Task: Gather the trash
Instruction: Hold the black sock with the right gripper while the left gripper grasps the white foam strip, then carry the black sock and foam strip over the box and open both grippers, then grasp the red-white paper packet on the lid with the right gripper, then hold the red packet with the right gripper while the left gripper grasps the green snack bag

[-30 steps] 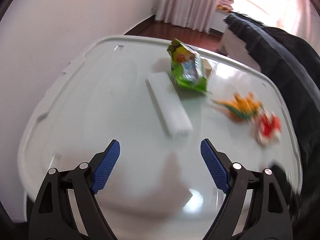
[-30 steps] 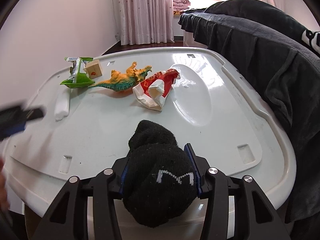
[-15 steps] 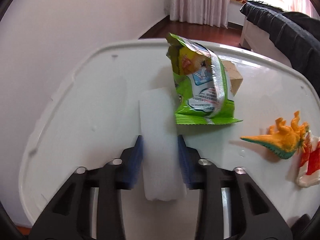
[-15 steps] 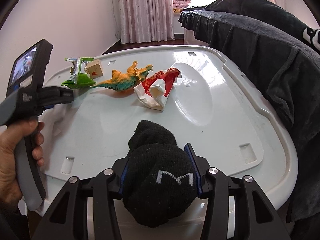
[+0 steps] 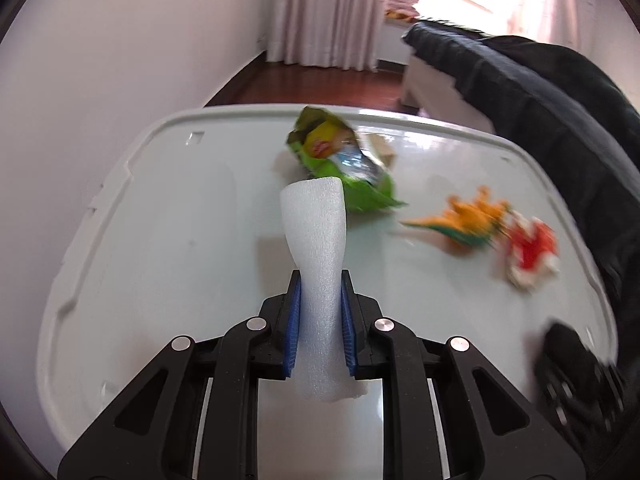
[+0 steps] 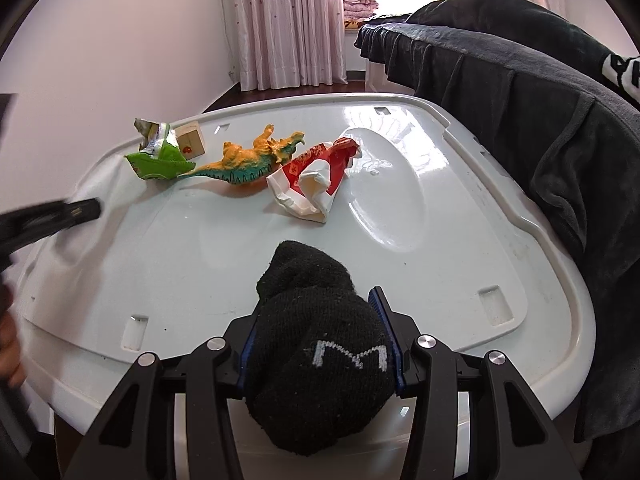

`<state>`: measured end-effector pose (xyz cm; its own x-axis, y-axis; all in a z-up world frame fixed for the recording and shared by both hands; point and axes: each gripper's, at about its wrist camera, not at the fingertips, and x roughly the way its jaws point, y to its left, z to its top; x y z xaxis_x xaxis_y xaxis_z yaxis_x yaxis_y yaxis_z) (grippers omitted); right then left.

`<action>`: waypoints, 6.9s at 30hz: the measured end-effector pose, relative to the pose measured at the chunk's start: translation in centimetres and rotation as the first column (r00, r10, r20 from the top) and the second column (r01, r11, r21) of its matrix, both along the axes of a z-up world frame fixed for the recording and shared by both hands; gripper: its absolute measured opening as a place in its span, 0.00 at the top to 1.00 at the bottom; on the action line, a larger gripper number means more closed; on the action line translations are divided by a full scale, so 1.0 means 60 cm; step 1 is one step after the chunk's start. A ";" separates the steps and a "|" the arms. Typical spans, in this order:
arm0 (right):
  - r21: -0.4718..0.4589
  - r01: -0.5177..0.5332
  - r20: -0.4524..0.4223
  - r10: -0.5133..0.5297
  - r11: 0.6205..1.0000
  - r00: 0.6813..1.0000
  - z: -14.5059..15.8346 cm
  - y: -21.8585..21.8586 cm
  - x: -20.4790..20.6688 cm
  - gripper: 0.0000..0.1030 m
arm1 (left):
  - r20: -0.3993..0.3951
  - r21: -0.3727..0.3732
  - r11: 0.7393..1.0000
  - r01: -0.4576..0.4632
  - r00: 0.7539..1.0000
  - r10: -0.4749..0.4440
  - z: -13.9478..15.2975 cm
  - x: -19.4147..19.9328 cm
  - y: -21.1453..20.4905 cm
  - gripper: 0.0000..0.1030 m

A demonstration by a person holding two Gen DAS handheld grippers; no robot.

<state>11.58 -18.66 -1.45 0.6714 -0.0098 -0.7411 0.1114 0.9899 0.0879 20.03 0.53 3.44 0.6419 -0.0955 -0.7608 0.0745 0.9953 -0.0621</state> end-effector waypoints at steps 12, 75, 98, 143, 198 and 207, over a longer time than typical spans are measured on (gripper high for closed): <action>0.037 -0.039 0.023 0.038 0.999 0.999 0.022 0.011 -0.031 0.54 | 0.055 0.129 0.991 0.026 0.998 -0.033 0.030 -0.191 -0.023 0.83; 0.044 -0.110 -0.165 0.115 0.993 0.979 -0.037 0.081 -0.276 0.36 | -0.311 0.108 0.994 -0.003 0.950 0.037 -0.165 -0.370 0.006 0.27; 0.066 -0.046 -0.160 0.056 0.997 0.986 -0.036 0.061 -0.272 0.33 | -0.335 0.066 0.997 -0.051 0.940 0.070 -0.174 -0.366 0.026 0.27; -0.024 0.163 -0.163 -0.164 0.986 0.973 0.002 0.003 0.201 0.26 | -0.205 -0.093 0.995 -0.044 0.979 0.024 -0.105 -0.383 0.043 0.26; -0.022 -0.009 -0.064 0.007 1.000 0.998 0.008 0.002 0.058 0.69 | -0.153 -0.140 0.972 -0.188 0.974 0.166 -0.045 0.233 -0.054 0.26; -0.032 -0.008 -0.059 0.006 0.999 0.998 0.006 0.004 0.059 0.69 | -0.094 0.003 0.995 -0.099 0.991 0.098 -0.067 0.237 -0.062 0.34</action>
<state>15.09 -18.43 -1.09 0.6268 -0.0298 -0.7786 0.1086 0.9929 0.0495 34.24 -3.20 -0.61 0.5741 -0.0362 -0.8180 -0.0301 0.9974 -0.0653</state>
